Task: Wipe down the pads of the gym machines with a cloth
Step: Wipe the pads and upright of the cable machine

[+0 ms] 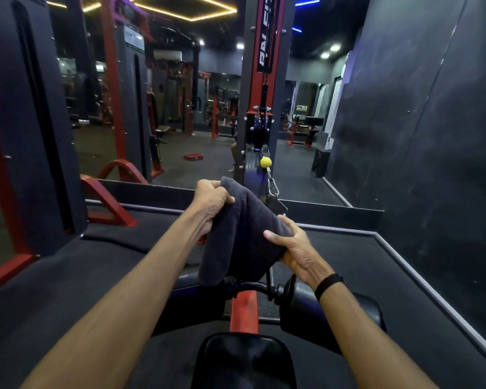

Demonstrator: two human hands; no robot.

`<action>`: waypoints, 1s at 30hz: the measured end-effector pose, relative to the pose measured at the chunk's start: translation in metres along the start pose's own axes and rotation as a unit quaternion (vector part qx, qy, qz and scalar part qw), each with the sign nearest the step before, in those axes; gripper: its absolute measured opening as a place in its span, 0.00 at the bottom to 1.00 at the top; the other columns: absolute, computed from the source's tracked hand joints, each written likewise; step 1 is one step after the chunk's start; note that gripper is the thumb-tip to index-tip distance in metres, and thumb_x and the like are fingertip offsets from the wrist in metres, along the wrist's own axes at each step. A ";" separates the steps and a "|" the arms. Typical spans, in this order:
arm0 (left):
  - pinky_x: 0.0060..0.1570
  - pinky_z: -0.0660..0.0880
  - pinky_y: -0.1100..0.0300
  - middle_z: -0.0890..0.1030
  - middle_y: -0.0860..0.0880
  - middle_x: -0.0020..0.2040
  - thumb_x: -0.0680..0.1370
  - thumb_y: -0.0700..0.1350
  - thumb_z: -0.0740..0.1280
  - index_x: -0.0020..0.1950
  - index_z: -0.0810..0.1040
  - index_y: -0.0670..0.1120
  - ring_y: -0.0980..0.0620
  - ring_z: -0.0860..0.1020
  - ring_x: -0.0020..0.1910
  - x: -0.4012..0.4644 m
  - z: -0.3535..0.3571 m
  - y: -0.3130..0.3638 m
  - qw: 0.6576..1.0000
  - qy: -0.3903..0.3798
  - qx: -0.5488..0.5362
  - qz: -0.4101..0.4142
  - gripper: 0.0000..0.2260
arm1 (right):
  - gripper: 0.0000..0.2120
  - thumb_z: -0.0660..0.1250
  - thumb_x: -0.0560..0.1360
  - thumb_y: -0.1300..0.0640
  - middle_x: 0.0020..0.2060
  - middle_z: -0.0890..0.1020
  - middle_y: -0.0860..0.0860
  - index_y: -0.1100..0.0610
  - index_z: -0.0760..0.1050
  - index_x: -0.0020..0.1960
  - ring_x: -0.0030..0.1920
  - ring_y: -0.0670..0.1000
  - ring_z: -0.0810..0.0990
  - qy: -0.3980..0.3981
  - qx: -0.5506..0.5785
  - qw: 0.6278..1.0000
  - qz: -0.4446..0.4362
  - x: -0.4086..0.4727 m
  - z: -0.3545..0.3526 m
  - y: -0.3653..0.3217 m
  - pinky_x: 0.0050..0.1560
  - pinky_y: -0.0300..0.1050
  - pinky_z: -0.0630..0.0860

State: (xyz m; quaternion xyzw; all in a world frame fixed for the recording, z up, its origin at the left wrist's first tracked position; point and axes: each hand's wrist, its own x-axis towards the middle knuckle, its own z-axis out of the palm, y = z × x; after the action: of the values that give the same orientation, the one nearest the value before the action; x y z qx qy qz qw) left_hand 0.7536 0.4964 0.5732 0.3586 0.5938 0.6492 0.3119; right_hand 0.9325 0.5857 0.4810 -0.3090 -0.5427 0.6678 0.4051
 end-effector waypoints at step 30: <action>0.42 0.77 0.54 0.81 0.42 0.43 0.71 0.31 0.67 0.52 0.83 0.38 0.45 0.80 0.43 0.031 0.192 0.000 0.904 -0.223 0.354 0.091 0.12 | 0.16 0.65 0.77 0.71 0.49 0.85 0.52 0.60 0.81 0.60 0.51 0.50 0.82 0.267 -0.196 0.926 -0.179 -0.057 -0.184 -0.108 0.52 0.45 0.78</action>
State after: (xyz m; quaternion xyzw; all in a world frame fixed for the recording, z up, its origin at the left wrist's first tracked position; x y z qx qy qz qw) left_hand 0.8975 0.6271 0.5834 0.6332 0.6643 0.3247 0.2286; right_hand 1.1390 0.6315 0.5447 -0.4469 -0.5804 0.3576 0.5793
